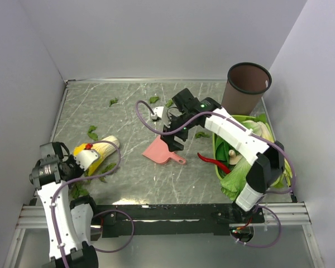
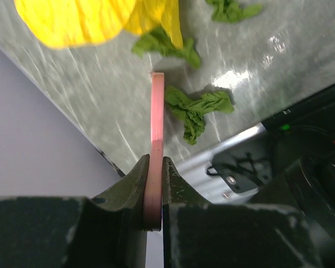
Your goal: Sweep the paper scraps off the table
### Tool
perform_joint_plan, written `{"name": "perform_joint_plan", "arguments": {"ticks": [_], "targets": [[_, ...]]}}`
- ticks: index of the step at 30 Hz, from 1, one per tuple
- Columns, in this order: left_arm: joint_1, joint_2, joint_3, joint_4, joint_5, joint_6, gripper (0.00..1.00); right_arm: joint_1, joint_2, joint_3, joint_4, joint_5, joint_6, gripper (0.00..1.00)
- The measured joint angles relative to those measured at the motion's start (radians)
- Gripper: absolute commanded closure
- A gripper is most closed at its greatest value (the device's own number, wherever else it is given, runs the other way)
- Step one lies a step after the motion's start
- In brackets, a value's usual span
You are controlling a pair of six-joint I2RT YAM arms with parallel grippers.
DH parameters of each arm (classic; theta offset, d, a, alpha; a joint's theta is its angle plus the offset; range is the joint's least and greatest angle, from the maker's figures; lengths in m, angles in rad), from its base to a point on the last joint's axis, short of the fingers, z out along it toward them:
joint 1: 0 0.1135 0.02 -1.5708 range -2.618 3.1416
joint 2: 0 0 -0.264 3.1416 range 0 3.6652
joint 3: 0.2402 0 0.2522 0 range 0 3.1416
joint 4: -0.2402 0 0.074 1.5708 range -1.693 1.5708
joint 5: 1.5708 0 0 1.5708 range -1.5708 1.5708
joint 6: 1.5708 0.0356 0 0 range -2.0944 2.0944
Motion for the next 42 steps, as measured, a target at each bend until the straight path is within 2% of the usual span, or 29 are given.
{"name": "perform_joint_plan", "arguments": {"ticks": [4, 9, 15, 19, 22, 26, 31, 36, 39, 41, 42], "targets": [[0.0, 0.038, 0.077, -0.022, -0.05, -0.074, 0.99, 0.003, 0.09, 0.092, -0.019, -0.066, -0.061, 0.17], [0.0, 0.024, 0.108, -0.031, -0.124, -0.111, 0.99, 0.003, 0.147, 0.097, 0.022, -0.119, -0.043, 0.17], [0.0, 0.109, 0.162, -0.042, -0.201, -0.202, 0.99, -0.003, 0.153, 0.079, 0.061, -0.162, -0.034, 0.16], [0.0, 0.147, 0.182, -0.039, -0.255, -0.228, 0.99, 0.002, 0.133, -0.001, 0.029, -0.104, -0.067, 0.11], [0.0, 0.182, 0.182, -0.04, -0.259, -0.251, 0.99, 0.008, 0.074, -0.121, 0.014, -0.019, -0.063, 0.1], [0.0, 0.251, 0.184, -0.039, -0.23, -0.294, 0.99, 0.012, -0.019, -0.282, 0.024, 0.081, -0.034, 0.1], [0.0, 0.29, 0.196, -0.035, -0.176, -0.317, 0.99, 0.012, -0.035, -0.404, 0.079, 0.177, -0.016, 0.11], [0.0, 0.23, 0.2, -0.036, -0.187, -0.32, 0.99, 0.012, -0.014, -0.425, 0.137, 0.204, 0.008, 0.11], [0.0, 0.175, 0.202, -0.024, -0.272, -0.331, 0.99, 0.012, 0.018, -0.416, 0.173, 0.193, 0.04, 0.13], [0.0, 0.156, 0.223, -0.013, -0.314, -0.351, 0.99, 0.012, 0.055, -0.401, 0.193, 0.178, 0.067, 0.16], [0.0, 0.155, 0.245, -0.008, -0.327, -0.362, 0.99, 0.012, 0.072, -0.394, 0.2, 0.172, 0.078, 0.22]]}}
